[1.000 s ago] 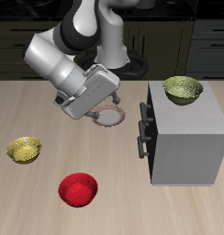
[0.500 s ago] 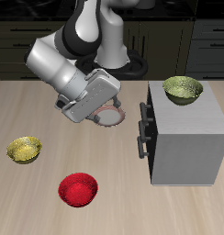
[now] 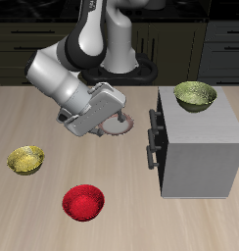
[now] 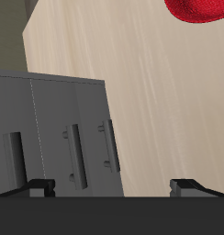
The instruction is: Open the middle drawer of the white cabinet
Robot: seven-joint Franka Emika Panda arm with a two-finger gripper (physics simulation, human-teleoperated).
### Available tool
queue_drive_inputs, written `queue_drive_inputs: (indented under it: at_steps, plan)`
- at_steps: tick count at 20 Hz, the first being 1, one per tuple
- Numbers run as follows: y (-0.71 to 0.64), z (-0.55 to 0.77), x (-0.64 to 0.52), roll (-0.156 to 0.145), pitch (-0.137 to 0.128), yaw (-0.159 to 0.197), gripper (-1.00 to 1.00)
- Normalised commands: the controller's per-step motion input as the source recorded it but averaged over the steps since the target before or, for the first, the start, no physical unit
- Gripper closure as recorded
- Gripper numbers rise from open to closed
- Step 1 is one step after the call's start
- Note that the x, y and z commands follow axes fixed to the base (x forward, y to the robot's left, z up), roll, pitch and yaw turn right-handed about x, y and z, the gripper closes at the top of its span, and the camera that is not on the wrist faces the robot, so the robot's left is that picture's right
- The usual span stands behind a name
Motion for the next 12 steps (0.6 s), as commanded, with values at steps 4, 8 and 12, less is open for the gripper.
queue_drive_inputs:
  at_steps: [4, 8, 12]
  plan:
    - [-0.05, -0.16, -0.02, 0.004, 0.011, -0.015, -1.00]
    - [-0.05, -0.24, -0.03, 0.003, 0.025, -0.013, -1.00]
    - [0.00, -0.13, -0.02, 0.018, 0.008, -0.012, -1.00]
